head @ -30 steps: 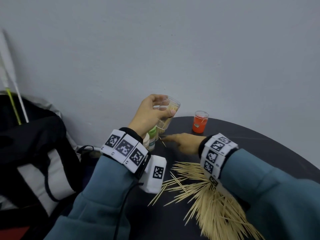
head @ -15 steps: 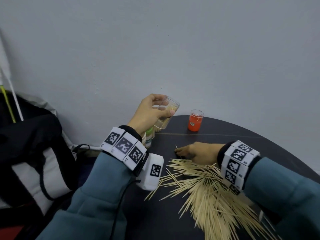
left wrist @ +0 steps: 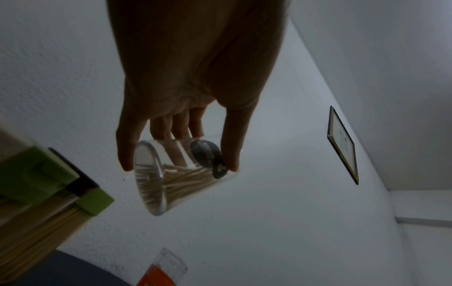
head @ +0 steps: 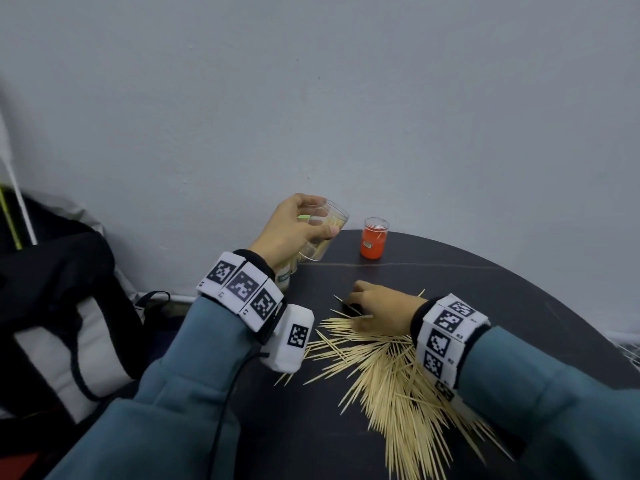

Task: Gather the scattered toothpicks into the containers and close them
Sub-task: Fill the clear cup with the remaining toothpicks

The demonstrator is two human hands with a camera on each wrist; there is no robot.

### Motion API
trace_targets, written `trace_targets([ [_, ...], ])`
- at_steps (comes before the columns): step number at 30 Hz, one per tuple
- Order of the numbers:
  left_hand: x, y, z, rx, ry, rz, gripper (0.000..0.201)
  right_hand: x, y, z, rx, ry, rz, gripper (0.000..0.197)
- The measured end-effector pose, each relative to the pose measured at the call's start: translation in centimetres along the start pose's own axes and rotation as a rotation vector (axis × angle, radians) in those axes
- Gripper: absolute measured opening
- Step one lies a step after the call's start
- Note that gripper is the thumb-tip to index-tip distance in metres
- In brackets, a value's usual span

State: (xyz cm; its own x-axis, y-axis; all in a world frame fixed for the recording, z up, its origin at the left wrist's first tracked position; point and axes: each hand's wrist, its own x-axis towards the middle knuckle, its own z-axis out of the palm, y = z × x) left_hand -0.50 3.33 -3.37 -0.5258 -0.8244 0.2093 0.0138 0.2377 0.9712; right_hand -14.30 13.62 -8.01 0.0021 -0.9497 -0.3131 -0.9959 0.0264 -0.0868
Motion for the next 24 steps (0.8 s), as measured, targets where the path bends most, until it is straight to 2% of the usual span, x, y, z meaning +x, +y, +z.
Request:
trace_targets([
  [3,-0.1,0.0,0.1,0.013,-0.009,0.001,0.05,-0.5,-0.1,-0.1,-0.012,0.028,-0.058,0.039],
  [8,-0.1,0.0,0.3,0.043,-0.025,0.003,0.054,-2.4,-0.1,0.0,0.033,-0.025,-0.123,0.039],
  [13,-0.2,-0.1,0.7,0.051,-0.034,0.003,0.053,-3.6,-0.5,0.4,0.033,-0.047,-0.13,0.054],
  [17,-0.4,0.0,0.7,0.05,-0.037,0.005,0.052,-4.0,-0.6,0.3,0.05,-0.113,-0.108,0.056],
  [21,-0.5,0.1,0.8,0.055,-0.043,0.007,0.053,-4.7,-0.4,0.4,0.007,-0.195,-0.101,0.069],
  [24,-0.5,0.0,1.0,0.064,-0.047,0.0,0.053,-4.9,-0.4,0.6,-0.028,-0.145,-0.133,0.062],
])
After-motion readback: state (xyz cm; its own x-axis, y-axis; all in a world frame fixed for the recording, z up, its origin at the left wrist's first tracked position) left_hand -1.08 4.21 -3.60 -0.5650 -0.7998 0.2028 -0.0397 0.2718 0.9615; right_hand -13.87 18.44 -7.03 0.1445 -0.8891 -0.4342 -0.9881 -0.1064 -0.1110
